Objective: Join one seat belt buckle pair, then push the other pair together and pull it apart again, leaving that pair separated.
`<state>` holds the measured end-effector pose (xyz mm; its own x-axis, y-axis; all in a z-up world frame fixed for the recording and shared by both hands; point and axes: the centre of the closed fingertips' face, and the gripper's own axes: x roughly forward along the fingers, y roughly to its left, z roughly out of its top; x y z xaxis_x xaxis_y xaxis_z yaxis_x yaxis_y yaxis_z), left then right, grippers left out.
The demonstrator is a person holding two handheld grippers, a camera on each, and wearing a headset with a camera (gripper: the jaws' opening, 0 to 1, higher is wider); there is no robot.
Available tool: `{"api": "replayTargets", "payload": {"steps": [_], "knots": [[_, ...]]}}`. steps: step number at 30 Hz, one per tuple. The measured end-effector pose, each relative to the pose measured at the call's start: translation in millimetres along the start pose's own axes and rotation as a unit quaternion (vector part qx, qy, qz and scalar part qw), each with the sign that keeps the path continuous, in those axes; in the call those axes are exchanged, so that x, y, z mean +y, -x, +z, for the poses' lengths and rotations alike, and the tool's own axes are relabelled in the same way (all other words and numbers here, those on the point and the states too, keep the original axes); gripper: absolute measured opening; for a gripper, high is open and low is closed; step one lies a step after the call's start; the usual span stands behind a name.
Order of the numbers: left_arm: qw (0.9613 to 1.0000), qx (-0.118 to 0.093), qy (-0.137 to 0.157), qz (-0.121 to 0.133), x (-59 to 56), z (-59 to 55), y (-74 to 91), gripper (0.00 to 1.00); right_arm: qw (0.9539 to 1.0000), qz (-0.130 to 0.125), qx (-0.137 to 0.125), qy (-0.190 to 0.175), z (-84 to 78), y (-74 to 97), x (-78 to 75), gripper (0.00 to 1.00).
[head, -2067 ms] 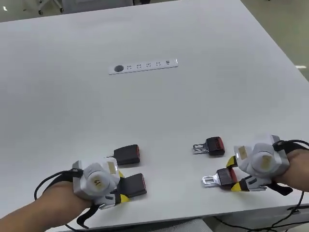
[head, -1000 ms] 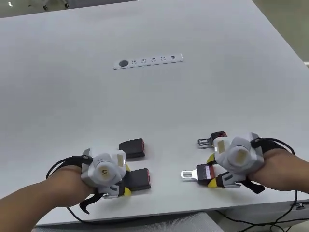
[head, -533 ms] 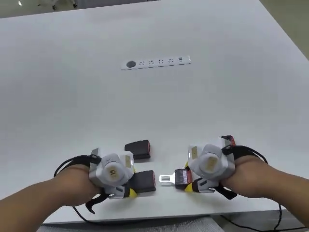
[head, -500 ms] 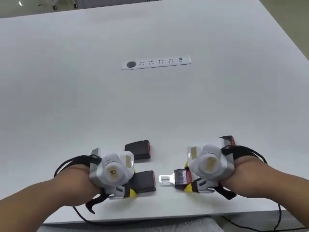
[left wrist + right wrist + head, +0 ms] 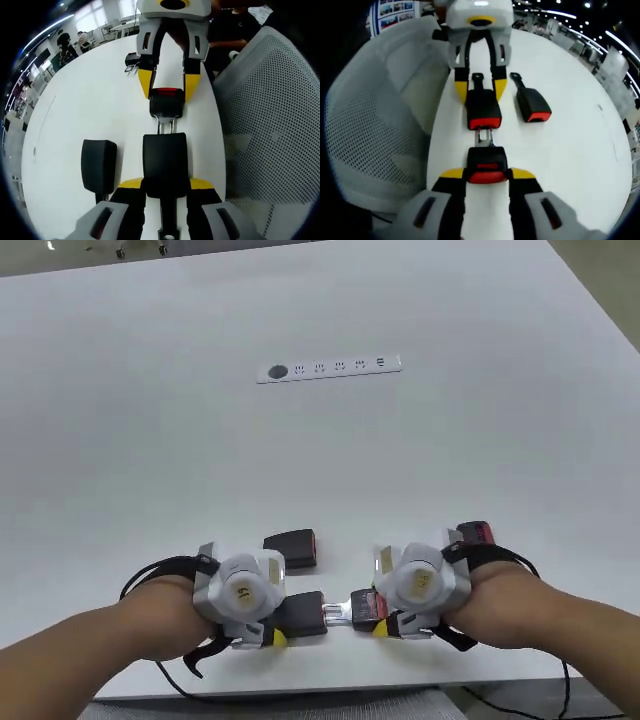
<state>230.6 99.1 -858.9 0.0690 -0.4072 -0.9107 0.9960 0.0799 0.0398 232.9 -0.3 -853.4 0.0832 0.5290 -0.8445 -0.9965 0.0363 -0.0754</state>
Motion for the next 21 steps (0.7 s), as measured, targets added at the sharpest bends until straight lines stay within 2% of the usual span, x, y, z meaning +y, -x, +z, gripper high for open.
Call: {"api": "replayTargets", "payload": {"steps": [10,17,21], "knots": [[0.9998,-0.001,-0.013,-0.013,0.1,0.8,-1.7,0.31,0.9997,0.005,-0.02,-0.013,6.0,-4.1,1.0,0.29],[0.9993,0.01,-0.025,-0.027,-0.7,1.4,-2.5,0.31,0.9999,0.014,-0.007,-0.005,10.9,-8.9,0.6,0.29],[0.9993,0.008,-0.026,-0.027,-1.0,0.7,-3.0,0.31,0.9998,0.013,-0.005,-0.011,12.1,-9.8,1.3,0.28]]}}
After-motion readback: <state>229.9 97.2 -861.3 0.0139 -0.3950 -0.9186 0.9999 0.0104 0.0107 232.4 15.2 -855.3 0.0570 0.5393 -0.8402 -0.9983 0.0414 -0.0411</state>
